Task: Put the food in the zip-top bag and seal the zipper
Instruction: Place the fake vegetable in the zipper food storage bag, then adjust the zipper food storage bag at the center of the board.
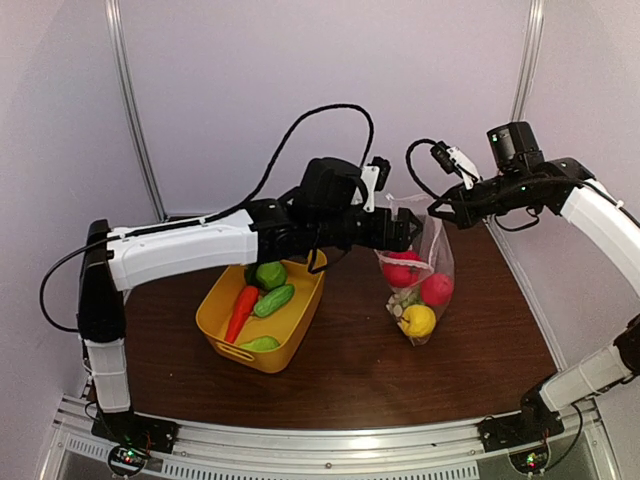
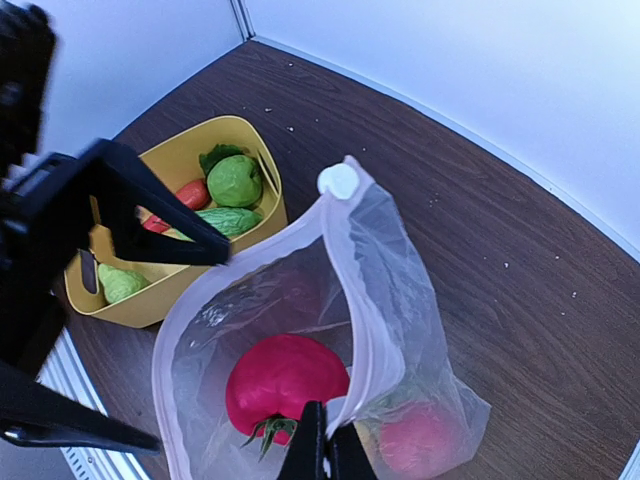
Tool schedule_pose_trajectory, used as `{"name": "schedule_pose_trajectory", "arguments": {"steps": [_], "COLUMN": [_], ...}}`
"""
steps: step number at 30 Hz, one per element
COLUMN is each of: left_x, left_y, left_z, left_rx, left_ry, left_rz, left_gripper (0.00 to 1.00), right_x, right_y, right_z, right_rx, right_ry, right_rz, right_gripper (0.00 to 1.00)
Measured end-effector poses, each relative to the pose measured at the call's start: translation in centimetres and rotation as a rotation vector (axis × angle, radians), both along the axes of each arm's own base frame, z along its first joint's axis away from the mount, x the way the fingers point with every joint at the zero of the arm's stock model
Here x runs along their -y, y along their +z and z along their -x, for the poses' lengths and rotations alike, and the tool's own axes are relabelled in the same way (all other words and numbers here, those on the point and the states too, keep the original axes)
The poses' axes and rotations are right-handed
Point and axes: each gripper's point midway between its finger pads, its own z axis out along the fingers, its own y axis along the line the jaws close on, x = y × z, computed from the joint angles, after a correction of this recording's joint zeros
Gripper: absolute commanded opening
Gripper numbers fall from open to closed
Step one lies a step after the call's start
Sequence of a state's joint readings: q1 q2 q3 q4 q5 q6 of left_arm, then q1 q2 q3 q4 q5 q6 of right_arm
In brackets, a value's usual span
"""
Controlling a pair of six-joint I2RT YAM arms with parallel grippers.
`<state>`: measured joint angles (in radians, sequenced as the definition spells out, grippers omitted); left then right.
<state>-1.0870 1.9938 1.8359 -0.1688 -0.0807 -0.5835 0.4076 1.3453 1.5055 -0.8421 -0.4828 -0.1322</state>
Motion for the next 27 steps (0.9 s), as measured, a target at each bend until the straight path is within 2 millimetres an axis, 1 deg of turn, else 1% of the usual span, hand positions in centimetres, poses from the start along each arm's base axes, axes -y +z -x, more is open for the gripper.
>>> {"name": "schedule_pose_trajectory", "arguments": {"steps": [3, 4, 5, 6, 7, 8, 10, 11, 12, 14, 15, 17, 20, 23, 24, 26, 27], "left_x": [-2.0, -3.0, -3.9, -5.4, -6.0, -6.9, -7.8, -7.8, -7.7, -7.1, -6.8, -5.9, -4.9, -4.7, -4.7, -4.5, -4.5], "left_y": [3.9, 5.4, 6.4, 7.8, 8.3, 9.2, 9.7, 9.5, 8.9, 7.0, 5.8, 3.3, 0.5, -1.6, -1.9, -2.6, -2.8], "left_z": [1.6, 2.1, 2.4, 2.6, 2.8, 2.8, 2.7, 2.6, 2.5, 2.2, 2.0, 1.3, 0.3, -1.0, -1.3, -2.0, -2.3], "left_rx": [0.058, 0.077, 0.09, 0.107, 0.114, 0.122, 0.117, 0.108, 0.098, 0.068, 0.05, 0.015, -0.036, -0.088, -0.098, -0.12, -0.131], "left_ry": [-0.017, -0.008, 0.009, 0.043, 0.055, 0.086, 0.118, 0.125, 0.127, 0.131, 0.136, 0.148, 0.157, 0.165, 0.168, 0.173, 0.175], "left_rz": [0.042, 0.058, 0.069, 0.083, 0.088, 0.099, 0.111, 0.113, 0.103, 0.069, 0.04, -0.024, -0.079, -0.102, -0.104, -0.104, -0.101], "left_gripper": [0.98, 0.98, 0.98, 0.98, 0.96, 0.91, 0.8, 0.76, 0.72, 0.64, 0.62, 0.53, 0.46, 0.43, 0.4, 0.3, 0.27], "right_x": [0.4, 0.4, 0.5, 0.4, 0.4, 0.3, 0.1, 0.1, 0.0, -0.2, -0.3, -0.5, -0.9, -1.3, -1.4, -1.6, -1.7], "right_y": [-0.3, -0.3, -0.3, -0.4, -0.4, -0.5, -0.5, -0.5, -0.5, -0.5, -0.5, -0.7, -0.8, -0.8, -0.8, -0.8, -0.8], "right_z": [-0.5, -0.7, -0.9, -1.1, -1.2, -1.3, -1.3, -1.2, -1.2, -1.2, -1.2, -1.1, -1.1, -0.9, -0.8, -0.6, -0.6], "right_rx": [0.011, 0.013, 0.015, 0.017, 0.017, 0.015, 0.011, 0.009, 0.01, 0.011, 0.01, 0.004, 0.0, 0.001, 0.001, 0.001, 0.002], "right_ry": [-0.023, -0.026, -0.03, -0.031, -0.031, -0.03, -0.023, -0.018, -0.015, -0.009, -0.005, 0.002, 0.013, 0.024, 0.028, 0.035, 0.037], "right_rz": [0.026, 0.033, 0.038, 0.04, 0.04, 0.04, 0.035, 0.031, 0.027, 0.023, 0.022, 0.021, 0.021, 0.02, 0.02, 0.02, 0.02], "right_gripper": [0.0, 0.0, 0.0, 0.0, 0.0, 0.0, 0.0, 0.0, 0.0, 0.0, 0.0, 0.0, 0.0, 0.0, 0.0, 0.0, 0.0]}}
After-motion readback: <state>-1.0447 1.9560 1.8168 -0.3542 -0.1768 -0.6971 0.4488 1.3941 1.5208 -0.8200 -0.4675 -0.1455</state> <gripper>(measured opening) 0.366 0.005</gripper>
